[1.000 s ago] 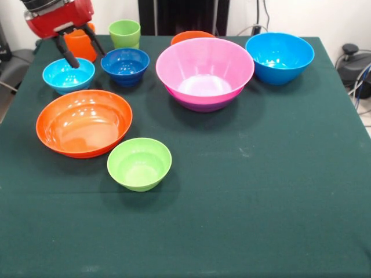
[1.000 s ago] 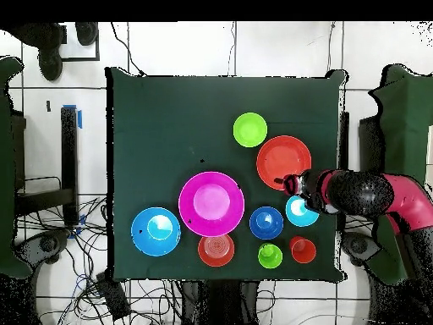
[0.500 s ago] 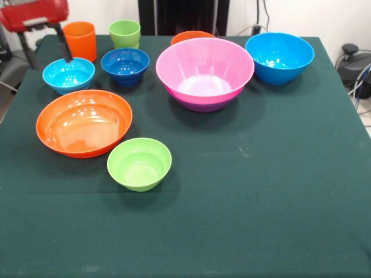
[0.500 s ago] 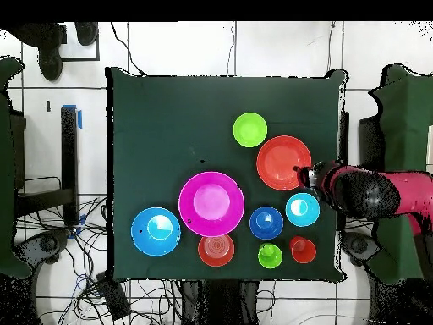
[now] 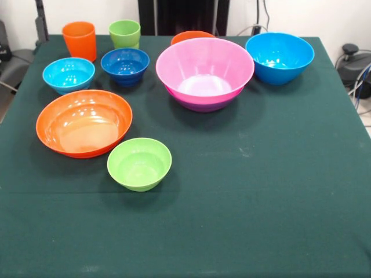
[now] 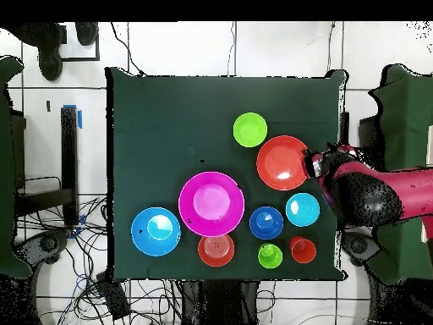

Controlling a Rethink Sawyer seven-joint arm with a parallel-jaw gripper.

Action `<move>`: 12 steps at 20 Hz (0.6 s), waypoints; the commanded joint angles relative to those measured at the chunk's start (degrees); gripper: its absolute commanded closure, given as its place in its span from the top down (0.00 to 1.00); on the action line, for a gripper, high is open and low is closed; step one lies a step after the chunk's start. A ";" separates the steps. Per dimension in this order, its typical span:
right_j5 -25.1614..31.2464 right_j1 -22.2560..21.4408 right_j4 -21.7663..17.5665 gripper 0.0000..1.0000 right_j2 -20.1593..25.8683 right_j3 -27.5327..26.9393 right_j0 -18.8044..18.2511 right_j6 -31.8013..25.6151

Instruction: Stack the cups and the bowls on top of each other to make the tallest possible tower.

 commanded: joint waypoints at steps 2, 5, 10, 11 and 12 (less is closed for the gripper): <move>0.72 4.05 -3.54 1.00 -9.24 6.25 6.99 -4.29; -1.68 3.40 -4.22 1.00 -10.71 7.48 7.69 -1.43; -2.30 4.23 -2.90 1.00 -13.12 7.66 8.31 -0.37; -2.18 4.92 -2.40 1.00 -13.58 7.41 8.37 -0.46; -2.13 5.65 -1.93 1.00 -13.95 7.20 8.34 -0.54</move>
